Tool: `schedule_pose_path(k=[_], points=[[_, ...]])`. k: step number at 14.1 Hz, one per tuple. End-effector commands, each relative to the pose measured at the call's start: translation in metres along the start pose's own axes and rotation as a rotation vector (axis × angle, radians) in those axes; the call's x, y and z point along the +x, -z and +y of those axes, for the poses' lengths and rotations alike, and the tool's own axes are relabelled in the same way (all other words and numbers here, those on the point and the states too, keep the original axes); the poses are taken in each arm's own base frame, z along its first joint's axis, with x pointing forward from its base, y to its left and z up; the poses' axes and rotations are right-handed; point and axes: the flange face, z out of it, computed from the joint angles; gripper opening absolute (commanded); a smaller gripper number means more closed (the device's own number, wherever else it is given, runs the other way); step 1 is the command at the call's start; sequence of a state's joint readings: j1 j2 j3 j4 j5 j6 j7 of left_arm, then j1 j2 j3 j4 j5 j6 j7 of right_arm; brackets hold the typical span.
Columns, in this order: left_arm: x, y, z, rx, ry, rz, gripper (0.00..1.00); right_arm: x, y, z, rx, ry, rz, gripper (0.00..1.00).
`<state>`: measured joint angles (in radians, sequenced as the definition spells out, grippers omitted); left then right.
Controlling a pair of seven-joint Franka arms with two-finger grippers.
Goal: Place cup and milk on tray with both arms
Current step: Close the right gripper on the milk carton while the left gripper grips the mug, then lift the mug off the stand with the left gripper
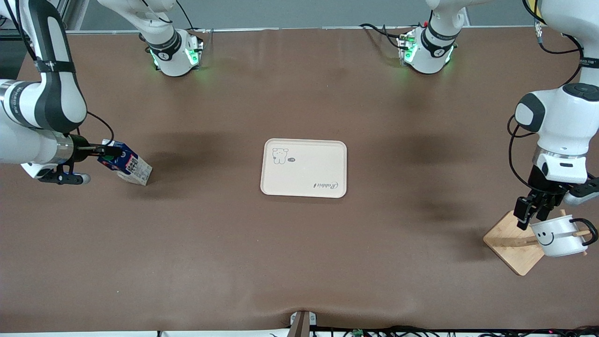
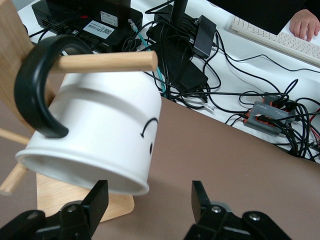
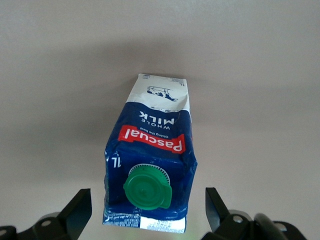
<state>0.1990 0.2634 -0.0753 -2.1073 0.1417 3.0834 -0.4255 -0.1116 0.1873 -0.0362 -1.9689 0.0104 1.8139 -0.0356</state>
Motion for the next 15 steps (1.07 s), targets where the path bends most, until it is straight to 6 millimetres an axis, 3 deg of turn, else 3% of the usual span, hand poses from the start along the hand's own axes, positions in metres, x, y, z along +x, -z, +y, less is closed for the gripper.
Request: schedule_pose_path(k=[1, 4, 8, 12, 15], points=[[0.007, -0.004, -0.002, -0.001, -0.010, 0.021, 0.72, -0.015, 0.000, -0.011, 0.009, -0.085, 0.014, 1.00], [0.013, -0.005, -0.001, -0.002, -0.020, 0.032, 0.70, -0.014, -0.006, -0.013, 0.006, -0.087, 0.021, 1.00], [0.018, -0.009, -0.005, 0.006, -0.043, 0.039, 0.60, -0.014, -0.028, -0.009, -0.002, -0.087, 0.048, 1.00], [0.016, -0.010, -0.004, 0.005, -0.044, 0.036, 0.46, -0.014, -0.030, -0.009, -0.003, -0.087, 0.068, 1.00], [0.018, -0.010, -0.003, 0.004, -0.046, 0.039, 0.32, -0.016, -0.050, -0.006, -0.008, -0.087, 0.095, 1.00]])
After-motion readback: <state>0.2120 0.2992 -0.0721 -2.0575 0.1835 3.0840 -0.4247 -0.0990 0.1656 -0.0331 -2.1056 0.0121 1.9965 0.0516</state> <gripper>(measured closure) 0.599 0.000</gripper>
